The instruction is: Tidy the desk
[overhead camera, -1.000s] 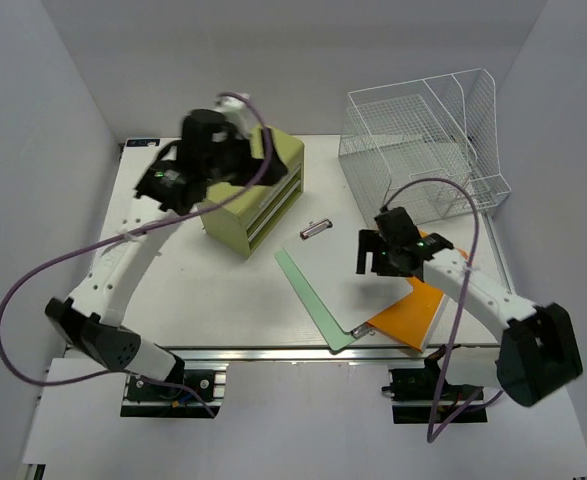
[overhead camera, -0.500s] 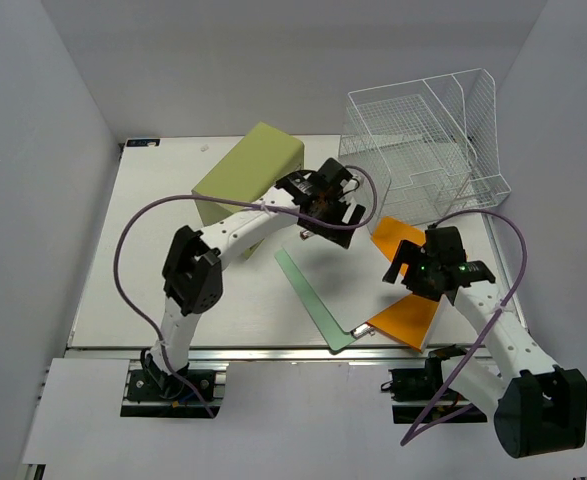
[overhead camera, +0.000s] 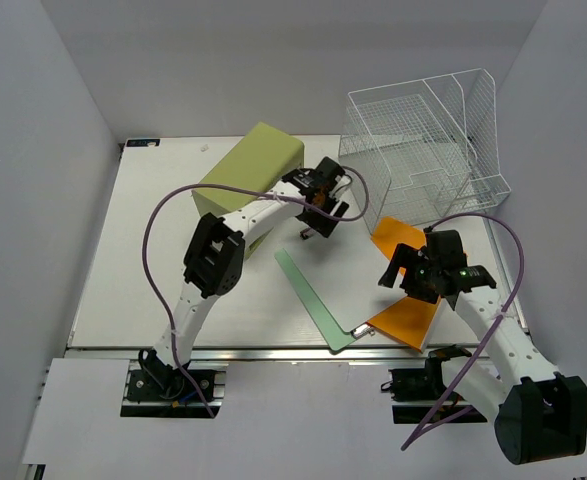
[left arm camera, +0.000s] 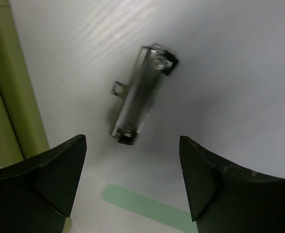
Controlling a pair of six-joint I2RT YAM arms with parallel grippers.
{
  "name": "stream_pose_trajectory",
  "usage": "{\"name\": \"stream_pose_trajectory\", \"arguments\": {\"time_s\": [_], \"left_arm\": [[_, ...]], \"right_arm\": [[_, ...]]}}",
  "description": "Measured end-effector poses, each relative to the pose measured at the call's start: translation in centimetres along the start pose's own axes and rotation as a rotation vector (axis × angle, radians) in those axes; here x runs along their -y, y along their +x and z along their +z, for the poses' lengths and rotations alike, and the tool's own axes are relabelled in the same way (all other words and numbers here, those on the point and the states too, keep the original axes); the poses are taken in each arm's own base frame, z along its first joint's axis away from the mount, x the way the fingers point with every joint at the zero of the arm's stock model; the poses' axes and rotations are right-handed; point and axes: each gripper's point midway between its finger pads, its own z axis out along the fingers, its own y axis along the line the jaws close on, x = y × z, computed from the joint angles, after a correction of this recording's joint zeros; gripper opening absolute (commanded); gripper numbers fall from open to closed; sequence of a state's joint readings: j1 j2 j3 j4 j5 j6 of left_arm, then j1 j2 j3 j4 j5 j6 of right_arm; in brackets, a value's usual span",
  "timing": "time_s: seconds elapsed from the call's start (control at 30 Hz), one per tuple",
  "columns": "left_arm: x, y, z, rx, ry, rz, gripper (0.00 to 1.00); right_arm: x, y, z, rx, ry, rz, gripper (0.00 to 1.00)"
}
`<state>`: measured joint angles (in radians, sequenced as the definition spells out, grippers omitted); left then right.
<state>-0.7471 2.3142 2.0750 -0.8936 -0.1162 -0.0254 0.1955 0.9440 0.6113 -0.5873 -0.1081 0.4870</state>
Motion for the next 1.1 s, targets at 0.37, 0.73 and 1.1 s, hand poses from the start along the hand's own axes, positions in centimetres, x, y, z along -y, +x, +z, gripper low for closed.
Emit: {"name": "stream_pose_trajectory", "arguments": {"time_s": [0.37, 0.73, 1.1], "left_arm": [[-2.7, 0.5, 3.0, -0.016, 0.01, 0.015, 0.72], [-1.1, 0.6, 4.7, -0.008, 0.103, 0.05, 0.6], [-1.5, 0.3, 5.0, 0.01, 0.194, 0.036, 0.26]], "right_arm": [[-0.1, -0.1, 0.0, 0.004, -0.007, -0.001, 0.89], [-0.2, -0.2, 0.0, 0.006, -0.007, -0.002, 0.89], [-0.4, -0.7, -0.6, 0.045, -0.018, -0.008, 0.89]]}}
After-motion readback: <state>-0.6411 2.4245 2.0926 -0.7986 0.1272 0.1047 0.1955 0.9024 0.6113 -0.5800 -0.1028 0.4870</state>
